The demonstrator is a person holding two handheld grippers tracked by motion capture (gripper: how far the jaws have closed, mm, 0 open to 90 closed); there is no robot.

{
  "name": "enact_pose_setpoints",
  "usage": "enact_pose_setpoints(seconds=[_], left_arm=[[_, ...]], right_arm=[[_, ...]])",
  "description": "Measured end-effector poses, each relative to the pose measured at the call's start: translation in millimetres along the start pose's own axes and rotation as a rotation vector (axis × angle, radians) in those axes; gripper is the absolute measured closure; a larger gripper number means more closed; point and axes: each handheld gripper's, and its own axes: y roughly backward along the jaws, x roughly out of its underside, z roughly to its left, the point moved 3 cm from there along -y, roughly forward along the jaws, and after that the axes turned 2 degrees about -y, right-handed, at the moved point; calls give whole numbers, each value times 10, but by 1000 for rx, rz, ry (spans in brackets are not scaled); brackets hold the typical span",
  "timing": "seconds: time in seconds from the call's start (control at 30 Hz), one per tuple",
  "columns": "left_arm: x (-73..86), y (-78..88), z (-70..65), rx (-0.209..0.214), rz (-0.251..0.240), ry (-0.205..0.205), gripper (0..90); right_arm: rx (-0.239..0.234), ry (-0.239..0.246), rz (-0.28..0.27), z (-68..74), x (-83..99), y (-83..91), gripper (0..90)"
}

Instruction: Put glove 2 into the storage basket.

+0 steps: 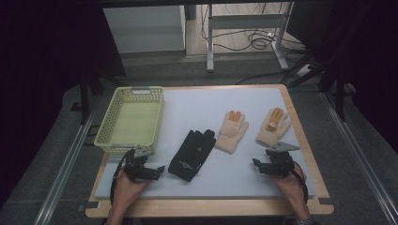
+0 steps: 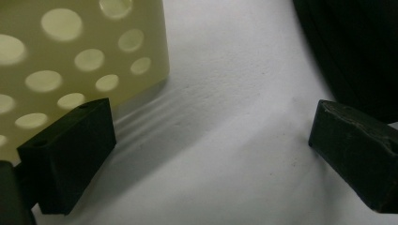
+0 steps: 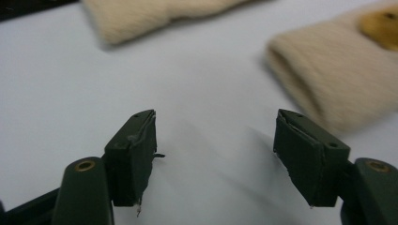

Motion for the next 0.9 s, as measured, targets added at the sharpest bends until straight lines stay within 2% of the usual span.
enact_pose_setpoints(seconds=[0.13,0.17,0.3,0.43,0.67,0.73,0.8,0.9], left_arm=[[0,4,6,2,-1,-4,15],[2,7,4,3,-2,1,21],[13,33,13,7,-4,-9,41],[-3,112,-16,31,4,-8,52],[-106,268,-196,80,-4,-17,46],[-234,319,-302,100,1,-29,42],[-282,328,-345,110,1,-34,36],[-446,294,-498,141,21,-53,24]], right_arm=[[20,6,2,-76,48,17,268],[12,-10,2,-97,52,18,262],[16,-11,6,-98,55,13,245],[13,-19,8,-109,57,9,231],[7,-19,10,-112,58,8,223],[8,-18,9,-110,59,7,223],[8,-19,9,-110,59,7,223],[9,-17,9,-109,59,7,223]])
